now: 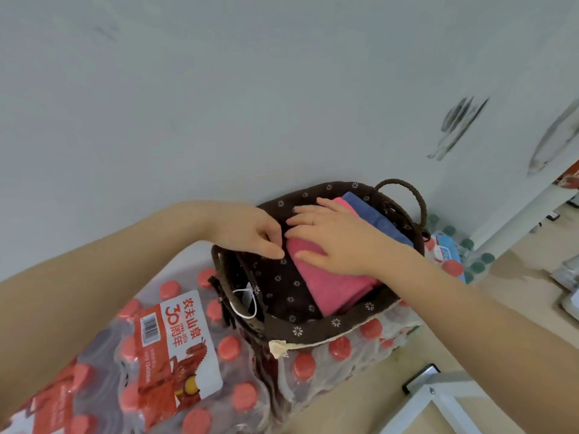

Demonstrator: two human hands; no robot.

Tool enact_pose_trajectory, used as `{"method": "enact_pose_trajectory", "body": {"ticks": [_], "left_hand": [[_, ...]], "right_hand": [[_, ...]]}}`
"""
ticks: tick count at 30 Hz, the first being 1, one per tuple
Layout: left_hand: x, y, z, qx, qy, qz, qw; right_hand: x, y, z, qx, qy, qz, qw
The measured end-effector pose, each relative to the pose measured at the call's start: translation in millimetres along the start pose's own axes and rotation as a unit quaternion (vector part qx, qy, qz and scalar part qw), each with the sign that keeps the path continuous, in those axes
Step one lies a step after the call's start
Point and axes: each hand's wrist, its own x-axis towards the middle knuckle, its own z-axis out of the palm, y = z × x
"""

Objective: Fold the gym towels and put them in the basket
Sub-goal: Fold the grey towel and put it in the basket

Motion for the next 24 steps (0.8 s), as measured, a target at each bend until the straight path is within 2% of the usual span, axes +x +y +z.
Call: {"method": "enact_pose_trajectory", "body": {"ticks": [2, 5, 9, 13, 17, 21, 24], "left_hand": [[-26.2, -6.5, -0.2, -0.058, 0.120, 0.021, 0.991], [-75.1, -23.0, 20.0, -0.130, 0.284, 0.015, 0.950], [-142.8, -49.5, 72.0, -0.162, 0.413, -0.063, 0.894], [-213.5, -59.0, 142.8, -0.211, 0.475, -0.165, 0.838], [-295.9, -58.9, 241.0, -0.253, 0.491, -0.294, 0.780], [-396.9, -35.2, 346.8, -0.260, 0.469, -0.424, 0.730], [-470.5, 0.1, 430.8, -0.286, 0.464, -0.514, 0.663]], "right_hand": [[7.7, -13.9, -6.8, 0.091, 0.111, 0.031, 0.989], [25.3, -47.5, -12.9, 0.177, 0.156, 0.032, 0.971], [45.7, -116.0, -27.7, 0.237, 0.199, -0.051, 0.950], [59.2, -214.5, -23.5, 0.215, 0.160, -0.162, 0.950], [61.7, -322.0, 4.1, 0.205, 0.046, -0.223, 0.952], [26.3, -442.6, 32.3, 0.222, -0.052, -0.320, 0.920], [-23.2, -543.9, 56.3, 0.203, -0.107, -0.417, 0.879]]}}
